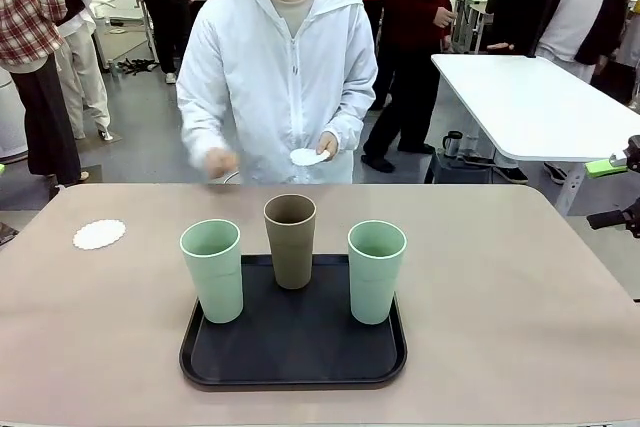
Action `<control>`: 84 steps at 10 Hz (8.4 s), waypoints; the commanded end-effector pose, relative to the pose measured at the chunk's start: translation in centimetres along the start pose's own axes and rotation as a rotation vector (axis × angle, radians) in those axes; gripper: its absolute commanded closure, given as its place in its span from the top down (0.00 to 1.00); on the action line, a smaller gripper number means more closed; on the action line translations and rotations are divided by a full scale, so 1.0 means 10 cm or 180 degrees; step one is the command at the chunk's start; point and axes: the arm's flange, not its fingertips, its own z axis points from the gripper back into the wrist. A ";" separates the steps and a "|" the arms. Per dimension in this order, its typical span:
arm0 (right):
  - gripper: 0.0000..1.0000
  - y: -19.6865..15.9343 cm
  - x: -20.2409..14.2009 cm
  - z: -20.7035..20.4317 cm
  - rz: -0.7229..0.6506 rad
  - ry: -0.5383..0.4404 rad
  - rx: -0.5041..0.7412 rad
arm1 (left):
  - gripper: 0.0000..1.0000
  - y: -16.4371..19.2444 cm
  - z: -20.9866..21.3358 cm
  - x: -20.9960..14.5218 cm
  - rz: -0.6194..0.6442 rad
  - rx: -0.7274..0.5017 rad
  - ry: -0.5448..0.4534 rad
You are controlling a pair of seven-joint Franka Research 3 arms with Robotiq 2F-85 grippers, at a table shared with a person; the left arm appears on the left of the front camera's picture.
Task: Place coasters on the table and set cups on them.
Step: Pick up one Reusable plastic cup and place it on a coaster set by the human.
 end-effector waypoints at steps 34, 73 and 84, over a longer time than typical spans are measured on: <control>1.00 0.02 -0.01 0.00 0.0020 0.0001 0.0013 | 1.00 -0.15 -2.20 0.26 -0.5236 -0.1101 0.0757; 1.00 0.02 -0.01 0.00 0.0020 0.0001 0.0013 | 1.00 0.43 -3.63 -0.02 -0.5331 -0.1492 0.0906; 1.00 0.02 -0.01 0.00 0.0020 0.0001 0.0013 | 0.00 -0.63 -2.73 -0.29 -0.5338 -0.1263 0.0477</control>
